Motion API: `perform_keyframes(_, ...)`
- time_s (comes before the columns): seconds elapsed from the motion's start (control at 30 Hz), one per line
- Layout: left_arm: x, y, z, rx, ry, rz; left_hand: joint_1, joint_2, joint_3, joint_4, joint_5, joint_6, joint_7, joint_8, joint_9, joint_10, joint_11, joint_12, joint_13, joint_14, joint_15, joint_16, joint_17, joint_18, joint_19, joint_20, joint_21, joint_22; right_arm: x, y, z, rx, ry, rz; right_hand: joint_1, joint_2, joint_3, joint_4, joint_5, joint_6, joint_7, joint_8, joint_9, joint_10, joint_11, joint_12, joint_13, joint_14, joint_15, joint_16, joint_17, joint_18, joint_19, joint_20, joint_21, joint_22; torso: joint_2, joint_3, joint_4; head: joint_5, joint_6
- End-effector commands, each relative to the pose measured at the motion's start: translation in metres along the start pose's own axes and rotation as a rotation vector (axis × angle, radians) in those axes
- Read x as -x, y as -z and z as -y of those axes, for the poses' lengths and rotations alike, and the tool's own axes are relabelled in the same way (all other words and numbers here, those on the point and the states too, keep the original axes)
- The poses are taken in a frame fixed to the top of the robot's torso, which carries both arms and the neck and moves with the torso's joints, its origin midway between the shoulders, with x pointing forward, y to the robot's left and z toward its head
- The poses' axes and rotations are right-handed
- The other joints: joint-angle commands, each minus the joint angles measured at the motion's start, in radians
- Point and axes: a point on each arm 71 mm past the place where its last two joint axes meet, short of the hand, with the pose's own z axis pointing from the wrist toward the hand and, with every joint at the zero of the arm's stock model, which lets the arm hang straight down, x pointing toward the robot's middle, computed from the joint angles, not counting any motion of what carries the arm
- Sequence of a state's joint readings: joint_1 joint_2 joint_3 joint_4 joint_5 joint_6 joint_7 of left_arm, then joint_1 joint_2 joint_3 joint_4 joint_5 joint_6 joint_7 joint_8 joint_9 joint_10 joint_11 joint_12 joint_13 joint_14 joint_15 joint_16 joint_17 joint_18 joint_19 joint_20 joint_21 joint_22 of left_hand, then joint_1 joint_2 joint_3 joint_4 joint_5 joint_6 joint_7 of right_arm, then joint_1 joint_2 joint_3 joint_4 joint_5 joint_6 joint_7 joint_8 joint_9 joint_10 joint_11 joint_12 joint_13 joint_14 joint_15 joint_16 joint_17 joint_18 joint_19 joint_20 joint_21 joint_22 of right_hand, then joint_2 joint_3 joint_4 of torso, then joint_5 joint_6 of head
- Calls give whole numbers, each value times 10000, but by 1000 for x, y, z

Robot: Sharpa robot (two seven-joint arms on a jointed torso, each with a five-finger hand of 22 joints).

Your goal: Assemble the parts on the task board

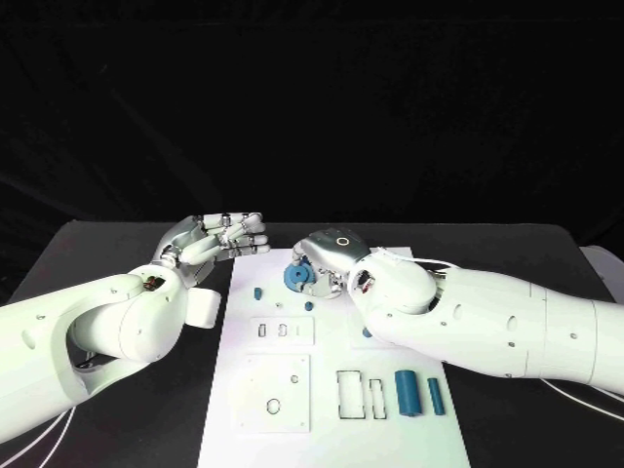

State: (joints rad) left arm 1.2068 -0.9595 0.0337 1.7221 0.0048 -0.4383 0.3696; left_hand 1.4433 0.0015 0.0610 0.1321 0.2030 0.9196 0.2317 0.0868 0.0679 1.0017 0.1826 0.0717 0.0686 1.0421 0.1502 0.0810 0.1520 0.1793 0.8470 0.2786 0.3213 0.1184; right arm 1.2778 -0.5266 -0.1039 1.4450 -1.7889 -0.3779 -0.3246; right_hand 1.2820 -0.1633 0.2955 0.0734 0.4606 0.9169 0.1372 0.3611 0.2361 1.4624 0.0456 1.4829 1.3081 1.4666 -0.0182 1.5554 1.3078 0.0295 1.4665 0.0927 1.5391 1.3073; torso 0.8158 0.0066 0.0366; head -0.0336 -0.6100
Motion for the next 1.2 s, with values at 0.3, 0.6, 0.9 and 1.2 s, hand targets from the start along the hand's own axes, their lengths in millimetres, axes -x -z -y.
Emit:
perform_keyframes(0.3,-2,0,2,-141,88,-182,-8,-2,-40,-29,3,-7,24,-69,4,-60,45,-44,-4,-62,-22,-57,15,18,-93,19,-58,-14,1,-1,2,-207,218,326,57,78,109,-8,-70,223,-151,-13,6,-18,-28,-54,1370,957,-56,23,2270,-152,645,-49,-45,2142,-9,1,-3,2,-42)
perform_keyframes(0.6,-1,0,2,-102,92,-193,-8,-2,-40,-29,3,-7,24,-69,4,-60,45,-44,-4,-62,-22,-57,15,18,-93,19,-58,-14,2,-2,2,-228,246,416,-82,-38,151,48,-399,43,-58,-251,-95,-80,45,-114,1303,955,-10,18,2262,-147,626,-28,-66,2123,-12,-4,-2,16,-31)
perform_keyframes(0.9,-2,0,2,-106,88,-182,-8,-2,-40,-29,3,-7,24,-69,4,-60,45,-44,-4,-62,-22,-57,15,18,-93,19,-58,-14,0,-2,1,-212,293,117,-263,-188,47,149,-867,-354,135,-706,-285,-222,223,-233,1156,959,141,23,2279,-130,574,91,-120,2065,-17,-5,7,-33,-59)
perform_keyframes(1.2,-1,0,2,-95,77,-156,-8,-2,-40,-29,3,-7,24,-69,4,-60,45,-44,-4,-62,-22,-57,15,18,-93,19,-58,-14,-3,-1,5,-283,359,-347,-353,-202,-21,219,-894,-241,134,-724,-290,-238,236,-243,1147,957,165,21,2275,-126,566,129,-129,2058,-22,-5,0,-20,-90)
